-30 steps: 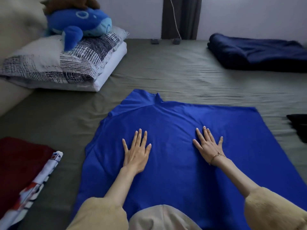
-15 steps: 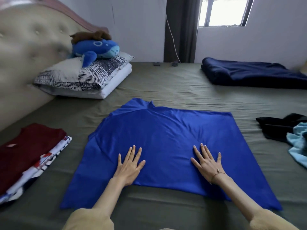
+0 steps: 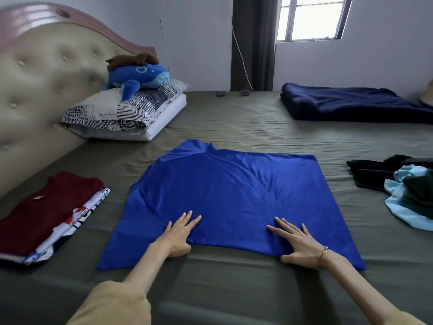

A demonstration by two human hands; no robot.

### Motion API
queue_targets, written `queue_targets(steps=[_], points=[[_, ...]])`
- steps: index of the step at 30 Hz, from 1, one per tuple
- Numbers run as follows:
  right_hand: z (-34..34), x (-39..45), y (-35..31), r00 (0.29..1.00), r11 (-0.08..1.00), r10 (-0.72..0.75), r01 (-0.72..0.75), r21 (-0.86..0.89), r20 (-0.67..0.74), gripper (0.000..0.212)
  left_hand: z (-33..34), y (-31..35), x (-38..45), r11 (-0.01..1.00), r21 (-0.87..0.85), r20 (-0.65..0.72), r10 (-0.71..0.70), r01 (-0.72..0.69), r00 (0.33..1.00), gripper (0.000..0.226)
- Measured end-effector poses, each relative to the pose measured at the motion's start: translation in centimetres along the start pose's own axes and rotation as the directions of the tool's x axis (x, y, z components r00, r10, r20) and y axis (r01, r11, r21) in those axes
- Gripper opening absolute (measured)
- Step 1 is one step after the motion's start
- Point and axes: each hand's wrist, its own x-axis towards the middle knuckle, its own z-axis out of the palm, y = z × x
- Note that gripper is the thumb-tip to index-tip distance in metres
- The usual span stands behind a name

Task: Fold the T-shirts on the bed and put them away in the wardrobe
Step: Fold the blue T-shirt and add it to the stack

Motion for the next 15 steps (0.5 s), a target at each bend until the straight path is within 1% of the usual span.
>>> queue_targets(steps=[3, 5, 7, 9, 11, 13, 15], points=[[-0.4, -0.5, 0.0, 1.000, 0.999, 0.006, -0.007, -0.042, -0.028, 0.080, 0.2, 0.4, 0.2, 0.998, 0.061, -0.047, -0.019, 0.022, 0.999, 0.093], [-0.6, -0.4, 0.1, 0.993, 0.996, -0.002, -0.009, -0.089, -0.119, 0.074, 0.4, 0.3, 0.5, 0.992, 0.115, -0.083, -0.038, 0.047, 0.996, 0.092], [-0.6, -0.1, 0.7, 0.966, 0.995, 0.005, -0.031, -0.096, -0.260, 0.061, 0.3, 0.2, 1.0, 0.982, 0.174, -0.155, -0.043, 0.070, 0.987, 0.088], [-0.7, 0.2, 1.3, 0.926, 0.990, 0.062, -0.103, -0.092, -0.372, 0.043, -0.3, 0.3, 1.4, 0.978, 0.191, -0.284, -0.023, 0.080, 0.959, 0.072], [-1.1, 0.6, 1.8, 0.885, 0.975, 0.124, -0.193, -0.112, -0.450, 0.031, -1.1, 0.4, 1.9, 0.983, 0.157, -0.395, -0.026, 0.096, 0.918, 0.044], [-1.6, 0.7, 2.4, 0.836, 0.955, 0.211, -0.286, -0.075, -0.507, 0.026, -2.4, 0.6, 2.6, 0.981, 0.142, -0.439, -0.060, 0.135, 0.897, 0.023], [-2.5, 1.0, 3.2, 0.777, 0.934, 0.321, -0.354, 0.046, -0.541, 0.022, -3.5, 0.7, 3.9, 0.975, 0.135, -0.446, -0.100, 0.177, 0.890, 0.015]])
